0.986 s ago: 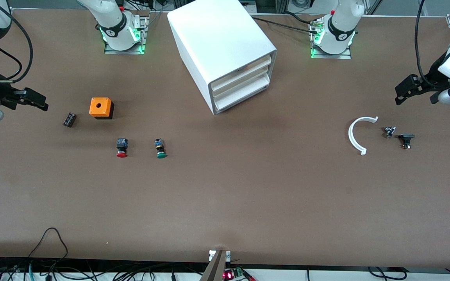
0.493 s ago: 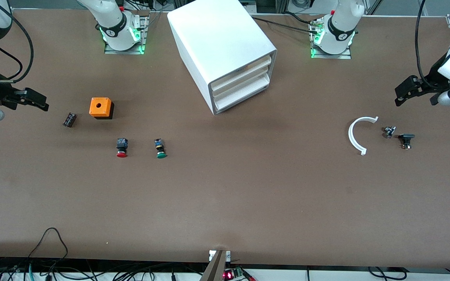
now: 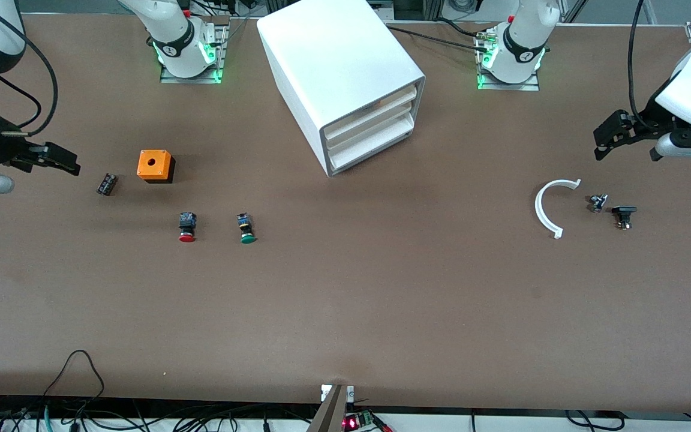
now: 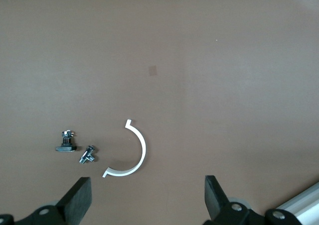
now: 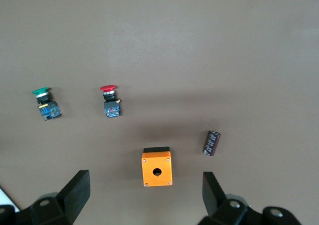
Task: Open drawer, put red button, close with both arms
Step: 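Reach the right gripper to the red button while the left gripper reaches the drawer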
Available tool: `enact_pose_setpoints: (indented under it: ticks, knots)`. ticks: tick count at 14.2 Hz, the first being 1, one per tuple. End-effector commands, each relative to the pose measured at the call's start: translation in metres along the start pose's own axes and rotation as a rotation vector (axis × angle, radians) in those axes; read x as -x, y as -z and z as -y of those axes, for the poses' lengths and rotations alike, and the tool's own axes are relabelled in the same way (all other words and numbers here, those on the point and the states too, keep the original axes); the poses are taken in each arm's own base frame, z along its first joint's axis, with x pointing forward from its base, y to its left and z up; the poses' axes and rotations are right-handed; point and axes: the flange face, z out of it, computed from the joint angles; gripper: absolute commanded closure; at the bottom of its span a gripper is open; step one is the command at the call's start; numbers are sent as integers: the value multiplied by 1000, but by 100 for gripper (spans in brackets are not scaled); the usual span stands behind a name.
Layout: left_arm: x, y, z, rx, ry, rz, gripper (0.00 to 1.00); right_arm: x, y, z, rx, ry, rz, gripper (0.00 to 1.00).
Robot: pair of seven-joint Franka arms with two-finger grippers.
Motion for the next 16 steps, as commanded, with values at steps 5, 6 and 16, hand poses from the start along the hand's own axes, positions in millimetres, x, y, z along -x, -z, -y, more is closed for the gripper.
enact_pose_setpoints:
  ticks: [5,6,16]
  knots:
    - [-14,-44,-44,12,-73,99,0,-26,-53,24,2,-2,26,0]
    - [-12,-55,-46,15,-78,120,0,-28,-57,26,-1,0,34,0]
    - [-13,-262,-138,368,-71,519,0,-51,-147,89,4,-61,103,0]
